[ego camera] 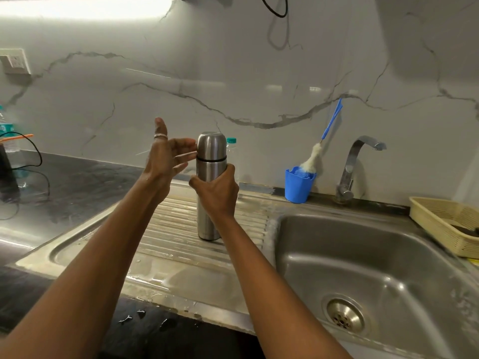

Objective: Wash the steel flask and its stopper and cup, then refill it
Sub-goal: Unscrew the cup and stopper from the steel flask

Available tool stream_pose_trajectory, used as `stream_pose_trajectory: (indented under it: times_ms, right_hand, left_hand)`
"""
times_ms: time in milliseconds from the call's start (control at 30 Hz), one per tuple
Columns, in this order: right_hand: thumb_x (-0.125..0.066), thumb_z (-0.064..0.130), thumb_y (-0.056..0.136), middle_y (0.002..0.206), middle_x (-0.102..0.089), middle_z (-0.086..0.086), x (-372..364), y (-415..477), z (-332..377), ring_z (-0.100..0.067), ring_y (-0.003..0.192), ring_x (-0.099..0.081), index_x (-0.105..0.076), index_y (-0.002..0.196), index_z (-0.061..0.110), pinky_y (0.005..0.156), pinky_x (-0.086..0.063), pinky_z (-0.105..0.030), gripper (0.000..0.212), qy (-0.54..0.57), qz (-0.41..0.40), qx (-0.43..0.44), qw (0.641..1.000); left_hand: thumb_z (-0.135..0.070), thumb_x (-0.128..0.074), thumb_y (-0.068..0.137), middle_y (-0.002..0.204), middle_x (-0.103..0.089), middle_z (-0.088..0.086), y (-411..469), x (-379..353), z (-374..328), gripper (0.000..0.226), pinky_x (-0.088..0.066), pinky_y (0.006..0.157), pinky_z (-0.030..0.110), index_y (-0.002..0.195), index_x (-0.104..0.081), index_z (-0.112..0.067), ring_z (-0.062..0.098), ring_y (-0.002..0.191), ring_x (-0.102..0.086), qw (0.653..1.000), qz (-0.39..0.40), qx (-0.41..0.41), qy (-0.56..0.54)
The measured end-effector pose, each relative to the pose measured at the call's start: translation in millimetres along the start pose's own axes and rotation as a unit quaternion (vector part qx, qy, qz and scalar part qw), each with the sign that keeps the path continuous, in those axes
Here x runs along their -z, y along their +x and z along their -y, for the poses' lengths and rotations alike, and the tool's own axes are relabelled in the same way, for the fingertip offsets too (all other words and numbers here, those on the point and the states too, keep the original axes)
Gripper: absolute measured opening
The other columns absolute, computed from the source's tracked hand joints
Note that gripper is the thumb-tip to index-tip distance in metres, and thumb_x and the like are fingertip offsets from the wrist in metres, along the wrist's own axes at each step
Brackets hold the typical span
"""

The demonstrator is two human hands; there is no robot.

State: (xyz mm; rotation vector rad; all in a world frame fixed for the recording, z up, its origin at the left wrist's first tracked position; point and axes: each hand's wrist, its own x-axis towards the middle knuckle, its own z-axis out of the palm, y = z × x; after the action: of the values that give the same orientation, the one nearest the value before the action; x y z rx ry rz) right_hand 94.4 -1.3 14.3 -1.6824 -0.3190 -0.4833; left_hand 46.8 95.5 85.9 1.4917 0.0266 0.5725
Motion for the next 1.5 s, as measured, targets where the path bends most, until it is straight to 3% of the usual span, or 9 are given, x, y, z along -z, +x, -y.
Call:
stream_pose_trajectory:
  times_ms: [100, 267, 367, 500, 633, 867, 1167, 1333, 1500]
  right_hand:
    - [-0.087, 0.030, 0.072, 0.108, -0.057, 0.006, -0.3, 1.8, -0.2, -0.016, 0.091, -0.061, -0.046, 0.128, 0.019, 0.083, -0.059, -0.034, 0.071, 0.004, 0.001, -0.006, 1.000]
    - [-0.089, 0.029, 0.072, 0.112, -0.060, 0.001, -1.7, 1.7, -3.9, -0.016, 0.089, -0.060, -0.046, 0.129, 0.015, 0.081, -0.058, -0.032, 0.073, -0.002, -0.004, 0.011, 1.000]
    - [-0.090, 0.029, 0.071, 0.108, -0.062, 0.002, -2.4, 0.6, -6.5, -0.018, 0.088, -0.062, -0.047, 0.124, 0.014, 0.079, -0.060, -0.036, 0.070, 0.000, -0.015, 0.025, 1.000]
    - [-0.090, 0.030, 0.071, 0.103, -0.059, 0.007, -2.4, 1.3, -6.2, -0.018, 0.087, -0.063, -0.047, 0.122, 0.017, 0.080, -0.060, -0.037, 0.068, 0.001, -0.014, 0.019, 1.000]
    - [-0.089, 0.028, 0.071, 0.105, -0.065, 0.001, -1.7, 0.9, -6.2, -0.020, 0.088, -0.066, -0.048, 0.120, 0.020, 0.078, -0.060, -0.035, 0.064, 0.014, -0.008, 0.012, 1.000]
    - [-0.089, 0.029, 0.072, 0.102, -0.058, 0.009, -2.0, 1.2, -6.6, -0.016, 0.087, -0.063, -0.046, 0.120, 0.022, 0.076, -0.057, -0.028, 0.065, 0.016, -0.008, 0.018, 1.000]
    - [-0.089, 0.028, 0.072, 0.106, -0.065, 0.002, -1.8, 1.2, -8.2, -0.018, 0.089, -0.066, -0.048, 0.122, 0.019, 0.077, -0.060, -0.032, 0.065, 0.019, -0.007, 0.016, 1.000]
    - [-0.088, 0.034, 0.072, 0.112, -0.067, -0.004, -2.7, 0.6, -8.2, -0.021, 0.092, -0.067, -0.047, 0.124, 0.017, 0.080, -0.061, -0.036, 0.068, 0.008, -0.023, 0.023, 0.999]
    - [-0.089, 0.030, 0.072, 0.107, -0.063, 0.003, -2.8, 1.9, -8.7, -0.017, 0.089, -0.065, -0.047, 0.122, 0.021, 0.078, -0.059, -0.032, 0.066, 0.020, -0.008, 0.017, 1.000]
  left_hand:
    - [-0.062, -0.009, 0.105, 0.114, -0.070, 0.007, 4.9, -4.6, -2.6, 0.077, -0.039, 0.115, 0.045, 0.115, -0.065, -0.011, 0.023, 0.114, -0.064, 1.000, -0.018, 0.009, -0.004]
    - [-0.049, -0.032, 0.108, 0.151, -0.051, 0.013, 9.8, -13.6, -4.3, 0.060, -0.025, 0.124, 0.049, 0.151, -0.045, -0.008, 0.025, 0.142, -0.045, 0.991, 0.125, -0.002, 0.051]
    - [-0.026, -0.055, 0.104, 0.126, -0.064, 0.002, 6.9, -13.4, -3.8, 0.042, -0.050, 0.096, 0.025, 0.145, -0.053, -0.016, 0.016, 0.121, -0.058, 0.980, 0.129, -0.034, 0.146]
    - [-0.024, -0.075, 0.092, 0.109, -0.064, -0.011, 6.7, -16.0, -6.2, 0.052, -0.044, 0.060, 0.002, 0.139, -0.054, -0.016, 0.000, 0.091, -0.059, 0.975, 0.062, -0.077, 0.199]
    - [-0.039, -0.085, 0.079, 0.122, -0.062, 0.002, 7.2, -24.9, -10.9, 0.068, -0.050, 0.077, 0.018, 0.134, -0.054, -0.014, 0.017, 0.107, -0.062, 0.970, 0.028, -0.084, 0.227]
    - [-0.018, -0.064, 0.099, 0.128, -0.061, 0.003, 5.9, -14.4, -13.1, 0.047, -0.043, 0.071, 0.012, 0.144, -0.051, -0.012, 0.003, 0.097, -0.057, 0.966, 0.107, -0.059, 0.227]
    - [-0.039, -0.087, 0.077, 0.108, -0.058, -0.008, 8.9, -24.9, -9.7, 0.072, -0.045, 0.069, 0.015, 0.133, -0.048, -0.015, 0.008, 0.097, -0.060, 0.977, 0.038, -0.068, 0.198]
    - [-0.021, -0.070, 0.096, 0.136, -0.052, 0.001, 8.1, -19.0, -11.3, 0.072, -0.043, 0.096, 0.027, 0.157, -0.032, -0.012, 0.018, 0.124, -0.050, 0.965, 0.112, -0.062, 0.230]
    - [-0.012, -0.077, 0.089, 0.109, -0.064, -0.004, 10.0, -14.6, -13.6, 0.052, -0.050, 0.073, 0.014, 0.137, -0.056, -0.009, 0.008, 0.098, -0.062, 0.967, 0.075, -0.090, 0.228]
